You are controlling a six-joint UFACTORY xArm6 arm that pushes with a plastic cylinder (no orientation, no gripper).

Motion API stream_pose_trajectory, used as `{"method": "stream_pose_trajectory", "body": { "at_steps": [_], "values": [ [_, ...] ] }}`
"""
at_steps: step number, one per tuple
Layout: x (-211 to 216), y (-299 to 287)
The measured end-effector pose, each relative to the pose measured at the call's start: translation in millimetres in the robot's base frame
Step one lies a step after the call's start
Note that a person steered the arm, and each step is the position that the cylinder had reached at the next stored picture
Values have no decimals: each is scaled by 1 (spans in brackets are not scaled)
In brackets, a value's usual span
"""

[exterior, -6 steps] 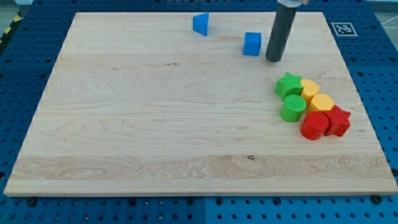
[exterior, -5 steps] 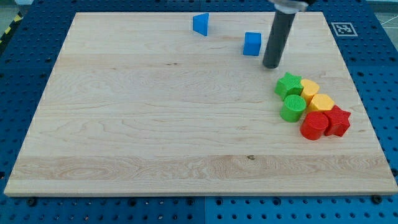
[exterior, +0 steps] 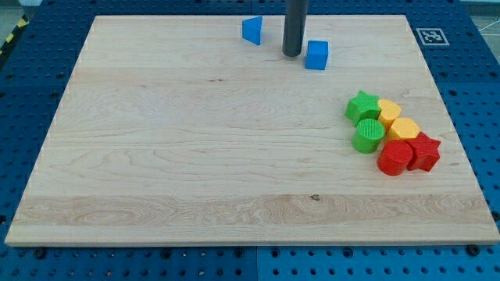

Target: Slide the blue cube closer to the group of blocks

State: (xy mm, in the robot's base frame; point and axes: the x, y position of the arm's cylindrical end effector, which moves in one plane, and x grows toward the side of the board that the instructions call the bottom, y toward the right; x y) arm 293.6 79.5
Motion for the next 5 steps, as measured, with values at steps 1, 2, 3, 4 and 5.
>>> {"method": "stream_pose_trajectory", "body": {
  "at_steps": [1,2,3,4,5],
  "values": [
    [5,40],
    [19,64],
    [35,94],
    [51,105],
    [66,106]
  ]
}}
